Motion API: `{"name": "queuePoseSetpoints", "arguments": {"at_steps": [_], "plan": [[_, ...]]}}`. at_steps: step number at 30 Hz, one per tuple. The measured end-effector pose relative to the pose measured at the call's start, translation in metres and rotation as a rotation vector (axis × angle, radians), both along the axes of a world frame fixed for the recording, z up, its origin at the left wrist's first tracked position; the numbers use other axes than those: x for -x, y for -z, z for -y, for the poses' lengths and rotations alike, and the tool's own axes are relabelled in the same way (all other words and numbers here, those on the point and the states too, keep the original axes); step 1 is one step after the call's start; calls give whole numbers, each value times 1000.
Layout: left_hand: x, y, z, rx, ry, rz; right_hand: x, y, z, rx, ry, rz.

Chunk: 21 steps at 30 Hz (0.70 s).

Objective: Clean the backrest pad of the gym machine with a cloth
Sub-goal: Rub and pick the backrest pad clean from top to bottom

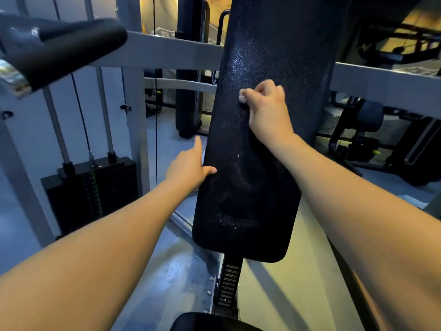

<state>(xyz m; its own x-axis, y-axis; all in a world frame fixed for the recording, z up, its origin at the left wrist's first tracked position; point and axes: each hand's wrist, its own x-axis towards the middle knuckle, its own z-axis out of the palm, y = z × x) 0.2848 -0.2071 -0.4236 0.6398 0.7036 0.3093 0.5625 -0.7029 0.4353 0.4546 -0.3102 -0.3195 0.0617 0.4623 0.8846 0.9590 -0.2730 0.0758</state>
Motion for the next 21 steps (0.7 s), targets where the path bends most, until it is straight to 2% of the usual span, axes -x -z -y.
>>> {"name": "queuePoseSetpoints", "arguments": {"at_steps": [3,6,8,10,13,15,18,21], "plan": [[5,13,-2,109,15,-5,11,34,-5,46,-22,-10],[-3,14,1,121,-42,0,24,81,15,370,-160,143],[-5,12,2,133,-68,-36,23,74,24,576,-187,245],[-6,12,1,138,-67,-54,18,43,14,536,-147,281],[-7,17,-2,176,-74,-5,10,-4,-11,126,-14,125],[-7,22,-2,194,-69,41,12,0,-24,16,39,44],[-5,30,-5,195,-57,85,28,57,-21,141,-61,94],[-4,32,-6,189,-71,73,39,108,8,469,-230,242]]}}
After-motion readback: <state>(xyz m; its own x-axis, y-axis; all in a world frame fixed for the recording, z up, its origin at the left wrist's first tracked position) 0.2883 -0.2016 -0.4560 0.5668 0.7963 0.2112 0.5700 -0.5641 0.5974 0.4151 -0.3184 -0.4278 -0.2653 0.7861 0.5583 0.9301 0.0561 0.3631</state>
